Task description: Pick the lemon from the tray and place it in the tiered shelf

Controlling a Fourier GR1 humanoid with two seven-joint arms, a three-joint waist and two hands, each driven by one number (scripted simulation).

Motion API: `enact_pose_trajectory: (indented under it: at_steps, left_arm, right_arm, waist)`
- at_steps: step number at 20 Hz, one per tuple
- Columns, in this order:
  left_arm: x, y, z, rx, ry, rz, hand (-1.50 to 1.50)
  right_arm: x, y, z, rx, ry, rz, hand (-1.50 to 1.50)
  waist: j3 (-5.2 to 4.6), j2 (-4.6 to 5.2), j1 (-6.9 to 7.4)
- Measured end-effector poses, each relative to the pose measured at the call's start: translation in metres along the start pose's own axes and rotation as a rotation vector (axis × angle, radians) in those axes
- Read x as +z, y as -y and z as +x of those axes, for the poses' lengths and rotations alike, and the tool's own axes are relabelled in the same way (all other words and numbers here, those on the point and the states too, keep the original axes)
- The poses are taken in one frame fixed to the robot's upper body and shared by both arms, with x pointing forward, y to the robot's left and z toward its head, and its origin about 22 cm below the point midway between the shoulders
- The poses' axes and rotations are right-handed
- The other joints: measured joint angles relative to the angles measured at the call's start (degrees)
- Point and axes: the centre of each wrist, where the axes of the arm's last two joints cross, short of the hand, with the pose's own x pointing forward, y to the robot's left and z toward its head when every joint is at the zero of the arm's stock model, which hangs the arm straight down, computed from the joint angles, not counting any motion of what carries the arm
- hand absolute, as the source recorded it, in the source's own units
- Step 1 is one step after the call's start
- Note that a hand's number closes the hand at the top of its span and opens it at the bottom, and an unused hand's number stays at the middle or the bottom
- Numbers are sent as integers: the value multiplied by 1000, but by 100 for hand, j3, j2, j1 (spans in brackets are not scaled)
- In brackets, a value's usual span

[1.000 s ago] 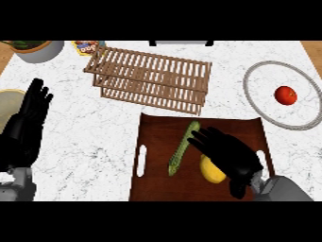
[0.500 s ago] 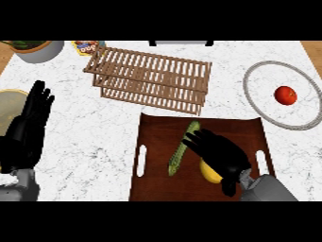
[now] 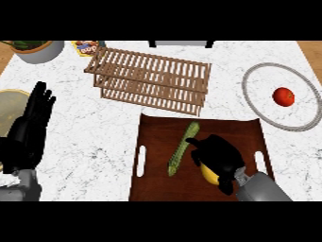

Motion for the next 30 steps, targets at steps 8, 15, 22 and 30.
enact_pose_trajectory:
  at_steps: [8,15,22,30]
  left_arm:
    - [1,4,3,-6,-1,6,0]
    - [0,10,6,-1,4,-36,0]
    - [-5,18,7,2,6,-66,0]
    - [-8,18,5,0,-10,-59,0]
  right_arm:
    - [-20,4,41,-163,-471,-72,150]
    - [-23,24,78,-368,-729,-186,150]
    - [-22,83,120,-539,-721,-471,150]
    - [-13,146,130,-537,-702,-802,150]
  waist:
    - [-17,-11,-59]
    - [27,56,213]
    - [50,57,388]
    - [31,-21,309]
